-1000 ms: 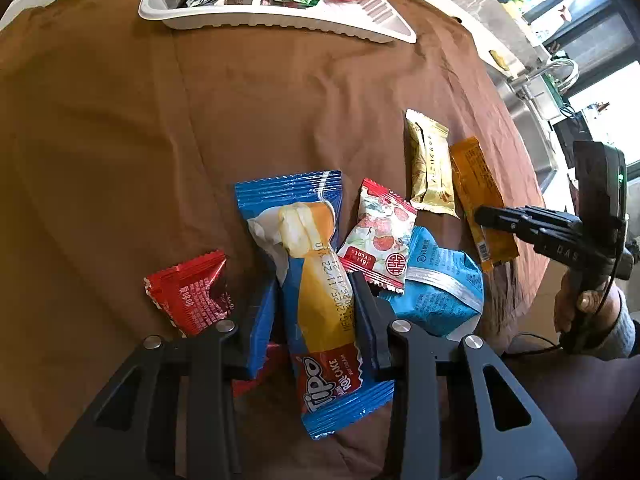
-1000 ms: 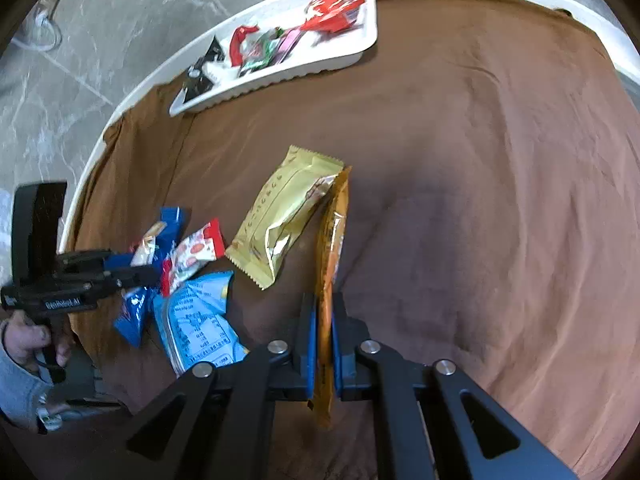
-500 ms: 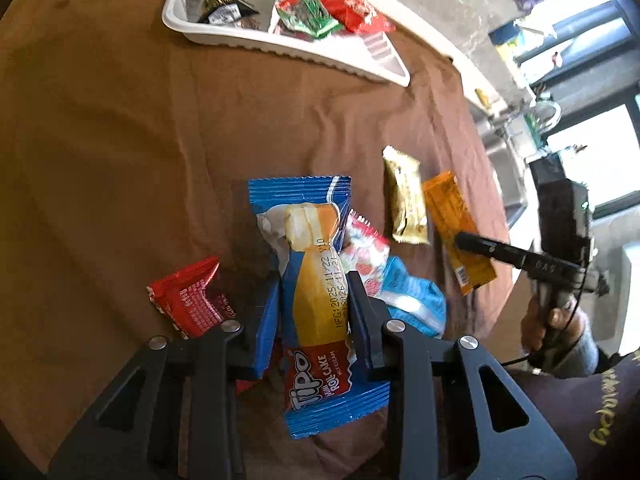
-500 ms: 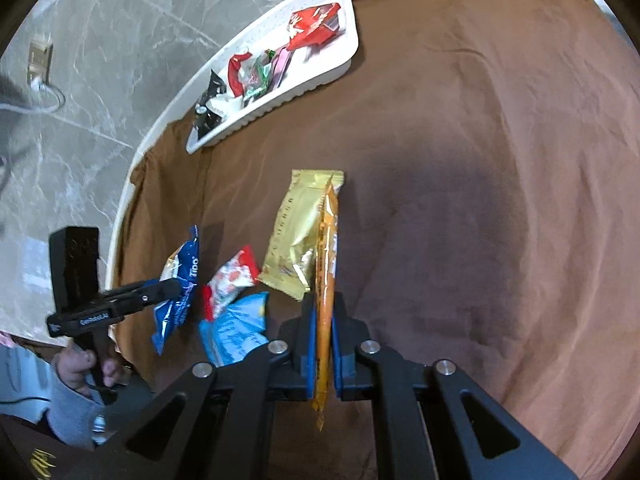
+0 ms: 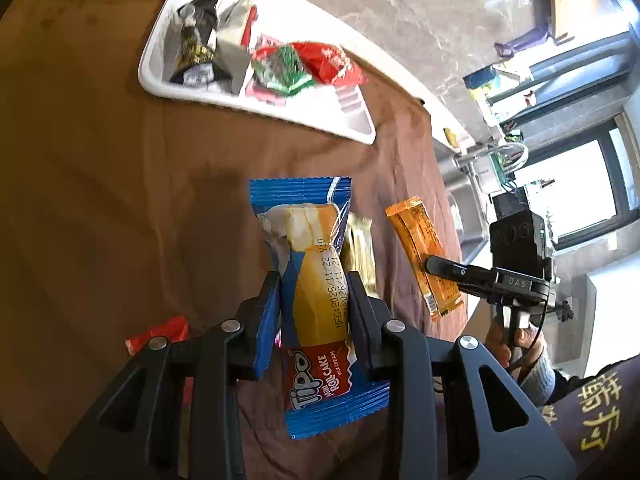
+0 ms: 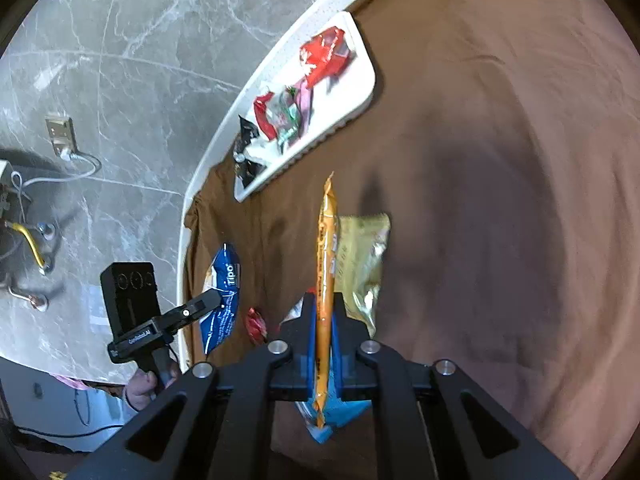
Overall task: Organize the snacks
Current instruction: 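Carry the Tipo cake and orange bar onto the white tray and open both tools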
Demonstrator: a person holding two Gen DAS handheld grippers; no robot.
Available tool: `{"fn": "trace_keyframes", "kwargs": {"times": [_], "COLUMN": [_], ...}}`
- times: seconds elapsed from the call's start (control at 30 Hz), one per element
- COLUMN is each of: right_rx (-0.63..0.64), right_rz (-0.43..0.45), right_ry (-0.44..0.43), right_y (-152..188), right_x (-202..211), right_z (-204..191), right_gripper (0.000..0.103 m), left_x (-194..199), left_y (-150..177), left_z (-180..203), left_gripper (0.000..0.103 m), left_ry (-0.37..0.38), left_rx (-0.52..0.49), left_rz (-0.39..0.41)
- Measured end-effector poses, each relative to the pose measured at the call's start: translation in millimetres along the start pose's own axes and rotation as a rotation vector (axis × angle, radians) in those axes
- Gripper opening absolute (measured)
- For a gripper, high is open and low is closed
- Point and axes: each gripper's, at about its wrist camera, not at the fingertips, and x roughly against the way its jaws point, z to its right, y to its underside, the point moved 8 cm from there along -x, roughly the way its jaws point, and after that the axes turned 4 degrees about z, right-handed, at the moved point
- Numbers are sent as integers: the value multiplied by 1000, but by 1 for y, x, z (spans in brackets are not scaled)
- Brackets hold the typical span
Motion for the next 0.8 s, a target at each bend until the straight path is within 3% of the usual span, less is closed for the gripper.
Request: {"fn": "trace_keyframes", "kwargs": {"times": [0.47,0.8], "right_rx": [36,79], "right_rz": [30,57], "right_ry": [-83,-90], "right_y": [-84,-155], "right_x": [-26,-64], "right_z": [-32,-52], "right_gripper": [8,9], "left_x": [-14,-46], "left_y": [-106,-181], "left_z": [13,7], "left_gripper": [30,30], "left_ry": [56,32], "left_rx": [-6,-18], "left_rz": [88,108]}}
